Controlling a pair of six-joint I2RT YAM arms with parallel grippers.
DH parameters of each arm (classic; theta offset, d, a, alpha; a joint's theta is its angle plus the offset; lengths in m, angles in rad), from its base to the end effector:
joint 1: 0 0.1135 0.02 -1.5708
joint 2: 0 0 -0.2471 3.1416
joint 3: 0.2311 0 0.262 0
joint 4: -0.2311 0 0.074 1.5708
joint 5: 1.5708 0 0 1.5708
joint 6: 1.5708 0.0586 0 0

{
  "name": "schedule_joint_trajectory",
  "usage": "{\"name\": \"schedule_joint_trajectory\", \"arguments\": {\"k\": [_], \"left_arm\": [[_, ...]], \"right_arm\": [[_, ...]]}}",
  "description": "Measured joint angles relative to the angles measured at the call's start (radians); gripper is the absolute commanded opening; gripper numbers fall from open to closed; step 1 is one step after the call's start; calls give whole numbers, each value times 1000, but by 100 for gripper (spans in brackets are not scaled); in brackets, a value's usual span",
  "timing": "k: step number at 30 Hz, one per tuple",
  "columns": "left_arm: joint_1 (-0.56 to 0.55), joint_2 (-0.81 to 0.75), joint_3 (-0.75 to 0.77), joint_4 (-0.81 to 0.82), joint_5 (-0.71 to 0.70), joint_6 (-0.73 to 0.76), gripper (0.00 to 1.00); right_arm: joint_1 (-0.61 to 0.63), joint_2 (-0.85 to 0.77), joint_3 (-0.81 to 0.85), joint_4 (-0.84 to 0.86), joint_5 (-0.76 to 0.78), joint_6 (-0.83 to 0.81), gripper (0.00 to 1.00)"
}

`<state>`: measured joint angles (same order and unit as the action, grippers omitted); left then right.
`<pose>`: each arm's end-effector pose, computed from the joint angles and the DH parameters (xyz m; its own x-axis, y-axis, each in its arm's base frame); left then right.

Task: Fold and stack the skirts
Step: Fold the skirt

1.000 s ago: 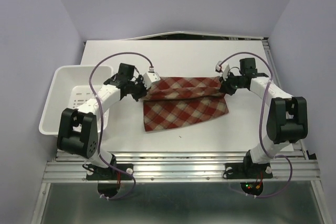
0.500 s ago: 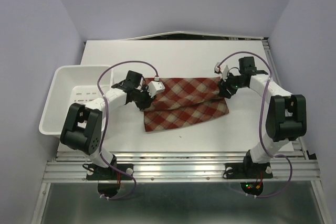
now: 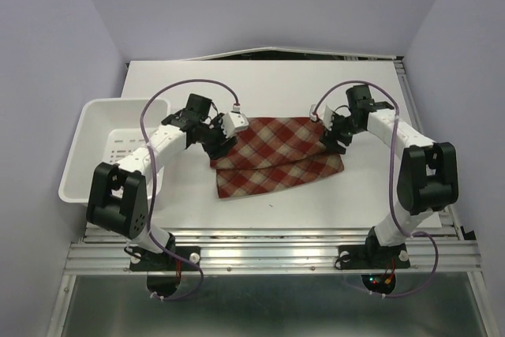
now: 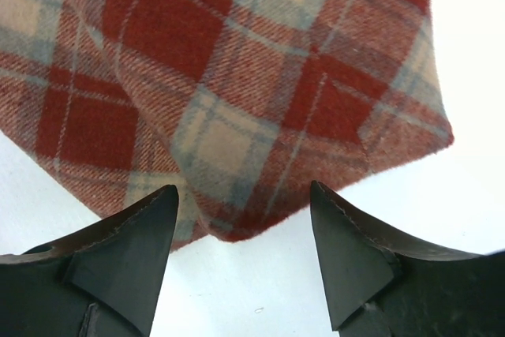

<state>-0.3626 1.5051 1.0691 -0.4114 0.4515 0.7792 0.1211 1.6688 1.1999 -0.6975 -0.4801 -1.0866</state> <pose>0.3127 -0.1460 0.2118 -0.0846 0.7084 -0.7008 0.9117 0.3388 0.2325 0.3426 0.0689 0.1819 -0.1703 -0.8115 -0.5590 -0.9415 0.3014 -0.1506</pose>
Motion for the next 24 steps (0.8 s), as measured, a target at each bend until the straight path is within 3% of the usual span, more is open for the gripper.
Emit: {"name": "schedule_joint_trajectory", "arguments": {"k": [8, 11, 16, 18, 22, 24], "left_arm": [[-34, 37, -31, -23, -38, 37, 61], [-50, 58, -58, -14, -68, 46, 57], [-58, 110, -97, -5, -118, 71, 55], [-58, 120, -108, -2, -133, 84, 53], [-58, 121, -133, 13, -159, 107, 21], [-58, 121, -135, 21, -169, 111, 13]], "right_arm": [[72, -4, -93, 46, 107, -89, 42], [79, -4, -105, 59, 132, -91, 26], [84, -4, -104, 97, 155, -88, 21], [89, -4, -104, 108, 167, -91, 14], [101, -5, -105, 124, 187, -95, 1], [108, -5, -105, 134, 195, -95, 1]]}}
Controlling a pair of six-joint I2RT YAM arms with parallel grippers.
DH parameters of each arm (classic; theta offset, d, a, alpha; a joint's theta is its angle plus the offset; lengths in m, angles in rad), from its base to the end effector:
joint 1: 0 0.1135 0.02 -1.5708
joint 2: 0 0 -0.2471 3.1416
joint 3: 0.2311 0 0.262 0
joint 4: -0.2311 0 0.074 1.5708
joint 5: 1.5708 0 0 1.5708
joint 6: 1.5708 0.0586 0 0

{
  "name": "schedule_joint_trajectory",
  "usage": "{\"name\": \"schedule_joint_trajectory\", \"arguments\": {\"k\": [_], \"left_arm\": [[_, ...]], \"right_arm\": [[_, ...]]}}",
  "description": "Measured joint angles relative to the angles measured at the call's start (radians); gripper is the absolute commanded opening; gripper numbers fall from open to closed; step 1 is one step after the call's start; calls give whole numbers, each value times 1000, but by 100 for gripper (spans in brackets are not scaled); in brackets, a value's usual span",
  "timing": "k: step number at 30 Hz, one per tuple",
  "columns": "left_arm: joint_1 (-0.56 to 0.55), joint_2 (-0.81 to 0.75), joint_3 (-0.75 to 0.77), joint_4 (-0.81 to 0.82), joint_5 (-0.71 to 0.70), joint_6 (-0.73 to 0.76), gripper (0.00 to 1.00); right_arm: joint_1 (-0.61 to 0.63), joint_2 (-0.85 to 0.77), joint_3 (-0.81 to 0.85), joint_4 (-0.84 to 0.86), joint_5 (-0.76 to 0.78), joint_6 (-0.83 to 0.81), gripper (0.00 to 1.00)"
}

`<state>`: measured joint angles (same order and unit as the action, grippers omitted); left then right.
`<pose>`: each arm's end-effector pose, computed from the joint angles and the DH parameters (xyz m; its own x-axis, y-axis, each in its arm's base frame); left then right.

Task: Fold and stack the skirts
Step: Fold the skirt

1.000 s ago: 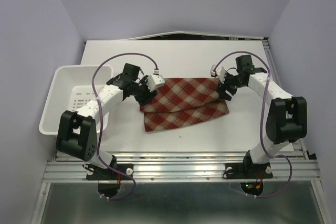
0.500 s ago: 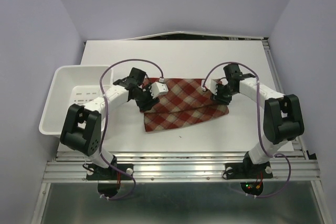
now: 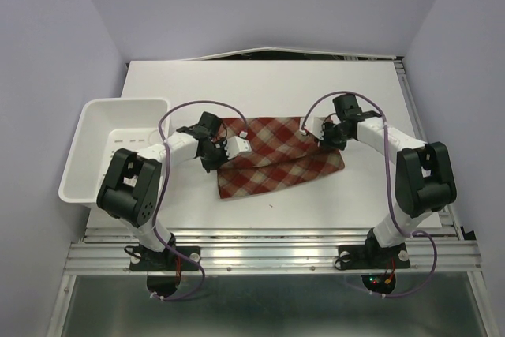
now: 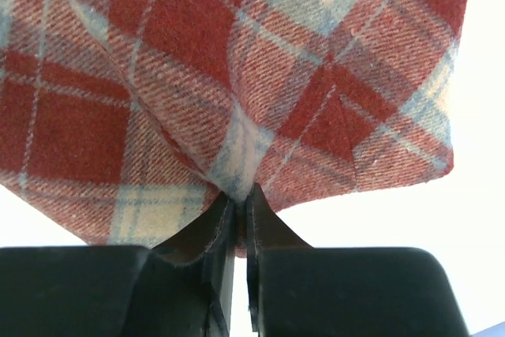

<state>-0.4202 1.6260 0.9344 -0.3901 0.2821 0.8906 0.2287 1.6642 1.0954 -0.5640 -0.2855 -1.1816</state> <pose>0.2942 -0.1493 0.1288 -0.1094 0.8668 -0.4865 0.9481 0.2380 0.2107 0.3327 0.0944 0.1548 -0.0258 -0.9175 -0.3969 -0.9427 0.1544 -0.2956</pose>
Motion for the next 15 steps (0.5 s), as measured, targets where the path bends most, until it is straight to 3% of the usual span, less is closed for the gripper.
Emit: {"name": "schedule_joint_trajectory", "arguments": {"k": [2, 15], "left_arm": [[0, 0, 0, 4, -6, 3, 0], [1, -47, 209, -192, 24, -45, 0]], "right_arm": [[2, 0, 0, 6, 10, 5, 1], [3, -9, 83, 15, 64, 16, 1]]}}
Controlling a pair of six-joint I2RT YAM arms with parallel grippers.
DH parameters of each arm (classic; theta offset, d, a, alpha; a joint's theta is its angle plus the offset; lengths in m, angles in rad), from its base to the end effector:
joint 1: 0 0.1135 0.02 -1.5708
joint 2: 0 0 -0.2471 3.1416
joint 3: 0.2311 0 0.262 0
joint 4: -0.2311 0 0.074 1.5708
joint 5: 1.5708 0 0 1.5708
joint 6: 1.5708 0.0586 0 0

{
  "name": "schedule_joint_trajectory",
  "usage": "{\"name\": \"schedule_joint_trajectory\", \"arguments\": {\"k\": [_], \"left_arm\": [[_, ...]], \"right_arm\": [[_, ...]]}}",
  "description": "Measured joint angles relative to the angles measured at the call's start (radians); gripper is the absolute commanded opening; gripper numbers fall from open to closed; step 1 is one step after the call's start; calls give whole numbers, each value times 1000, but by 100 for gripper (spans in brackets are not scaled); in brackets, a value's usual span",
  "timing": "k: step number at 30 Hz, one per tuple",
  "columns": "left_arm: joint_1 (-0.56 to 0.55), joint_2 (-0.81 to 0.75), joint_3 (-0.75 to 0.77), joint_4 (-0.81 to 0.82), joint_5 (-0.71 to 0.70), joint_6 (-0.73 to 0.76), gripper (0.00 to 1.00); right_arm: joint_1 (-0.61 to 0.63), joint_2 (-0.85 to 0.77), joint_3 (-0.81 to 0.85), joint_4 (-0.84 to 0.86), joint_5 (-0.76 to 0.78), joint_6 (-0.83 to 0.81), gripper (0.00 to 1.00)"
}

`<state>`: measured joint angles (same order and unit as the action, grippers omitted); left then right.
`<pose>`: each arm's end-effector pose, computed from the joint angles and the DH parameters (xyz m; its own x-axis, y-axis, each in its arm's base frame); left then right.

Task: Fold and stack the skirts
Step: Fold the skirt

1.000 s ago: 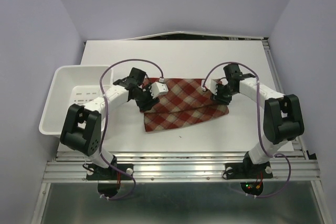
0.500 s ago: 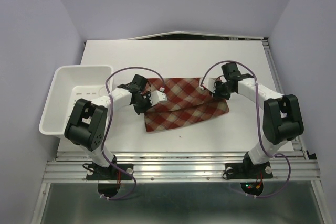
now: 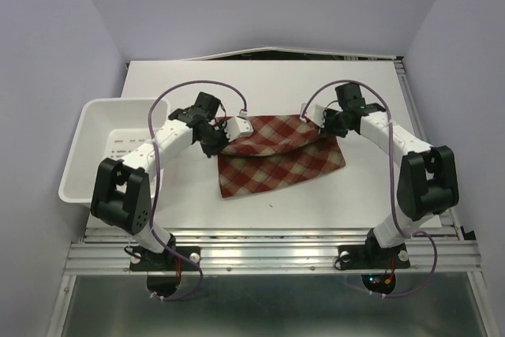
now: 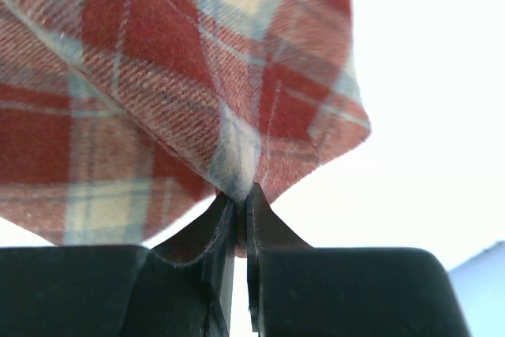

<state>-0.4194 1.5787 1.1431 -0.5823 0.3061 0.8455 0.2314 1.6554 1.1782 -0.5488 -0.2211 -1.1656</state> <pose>0.3095 -0.1573 0.1969 -0.1169 0.8333 -0.5403 0.9351 0.2756 0.2229 0.3503 0.0957 0.1837 -0.0209 -0.9261 -0.3767 -0.8968 0.1838 -0.4023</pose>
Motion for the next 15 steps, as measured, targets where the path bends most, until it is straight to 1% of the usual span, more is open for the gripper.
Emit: {"name": "schedule_joint_trajectory", "arguments": {"k": [7, 10, 13, 14, 15], "left_arm": [[-14, -105, 31, -120, 49, -32, 0], [-41, -140, 7, -152, 72, -32, 0], [-83, -168, -63, -159, 93, -32, 0], [-97, -170, -90, -163, 103, -32, 0], [-114, -170, -109, -164, 106, -35, 0]], "right_arm": [[-1, -133, -1, 7, 12, -26, 1], [-2, -201, -73, 22, 21, -63, 1], [-3, -232, -172, 42, 28, -91, 1], [-3, -235, -233, 54, 31, -101, 6], [-3, -233, -262, 58, 31, -106, 14]]}}
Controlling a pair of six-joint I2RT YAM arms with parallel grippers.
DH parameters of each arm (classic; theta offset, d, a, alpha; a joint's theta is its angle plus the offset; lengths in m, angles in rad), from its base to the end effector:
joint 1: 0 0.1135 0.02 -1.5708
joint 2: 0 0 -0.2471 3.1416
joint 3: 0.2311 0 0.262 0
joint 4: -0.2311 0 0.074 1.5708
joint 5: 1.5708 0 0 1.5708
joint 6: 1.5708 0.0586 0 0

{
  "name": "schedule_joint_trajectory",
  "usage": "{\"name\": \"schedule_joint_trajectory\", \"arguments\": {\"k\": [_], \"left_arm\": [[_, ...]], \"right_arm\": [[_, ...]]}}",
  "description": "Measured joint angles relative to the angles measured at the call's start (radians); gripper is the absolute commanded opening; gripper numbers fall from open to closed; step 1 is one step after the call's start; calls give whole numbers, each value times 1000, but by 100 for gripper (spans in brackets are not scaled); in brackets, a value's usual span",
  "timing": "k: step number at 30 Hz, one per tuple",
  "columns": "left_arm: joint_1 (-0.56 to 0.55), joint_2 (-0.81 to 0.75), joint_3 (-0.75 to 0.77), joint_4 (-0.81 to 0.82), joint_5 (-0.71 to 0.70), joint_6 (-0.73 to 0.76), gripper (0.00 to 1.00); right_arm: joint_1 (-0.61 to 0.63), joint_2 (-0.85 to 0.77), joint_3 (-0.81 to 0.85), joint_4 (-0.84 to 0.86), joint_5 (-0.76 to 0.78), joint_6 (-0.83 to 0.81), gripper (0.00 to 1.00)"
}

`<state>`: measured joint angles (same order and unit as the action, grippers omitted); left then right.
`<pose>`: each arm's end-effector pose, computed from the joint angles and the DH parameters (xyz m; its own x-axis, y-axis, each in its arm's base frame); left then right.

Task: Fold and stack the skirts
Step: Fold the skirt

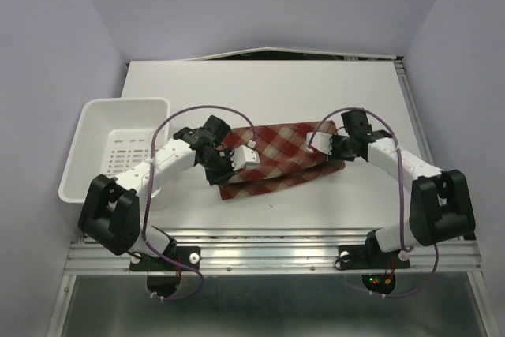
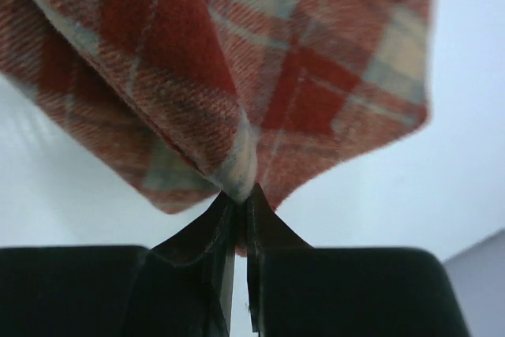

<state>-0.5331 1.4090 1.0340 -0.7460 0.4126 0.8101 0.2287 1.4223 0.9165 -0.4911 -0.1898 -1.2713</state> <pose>0.2421 -0.1702 0.2048 -0.0887 0.8228 -0.5613 0.9863 0.1513 0.0660 0.2965 0.0804 0.1763 0.0667 -0.9479 -0.3116 -0.8766 0.0934 -0.4720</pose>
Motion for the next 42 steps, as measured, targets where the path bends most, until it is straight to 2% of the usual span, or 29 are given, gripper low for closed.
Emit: {"name": "schedule_joint_trajectory", "arguments": {"k": [2, 3, 4, 7, 11, 18, 24, 27, 29, 35, 42], "left_arm": [[-44, 6, -53, 10, 8, -13, 16], [-60, 13, -69, 10, 10, -17, 21], [-80, 24, -87, 18, 11, -24, 28], [-109, 58, -120, 32, 22, -32, 40], [-110, 60, -142, 30, 23, -35, 49], [-108, -35, -98, -23, 28, -34, 50], [-93, -85, -27, 46, 21, -125, 48], [-79, -75, -25, 131, 14, -212, 45], [-71, -45, -25, 185, 1, -276, 43], [-67, 158, -24, 289, -50, -385, 37], [-17, 359, 60, 328, -72, -455, 32]], "right_arm": [[0, 15, -61, 9, 0, -9, 28], [0, 30, -79, 13, 0, -8, 45], [0, 48, -86, 13, 3, -8, 56], [0, 71, -91, 26, 7, -13, 82], [0, 36, -94, 34, 7, -15, 82], [-7, -86, -41, -16, 1, 45, 82], [-13, -6, 230, -41, -68, 201, 74], [-13, 121, 370, -60, -122, 270, 62], [-13, 228, 445, -65, -159, 313, 53], [-13, 421, 452, -100, -190, 372, 50], [-13, 454, 335, -77, -154, 372, 48]]}}
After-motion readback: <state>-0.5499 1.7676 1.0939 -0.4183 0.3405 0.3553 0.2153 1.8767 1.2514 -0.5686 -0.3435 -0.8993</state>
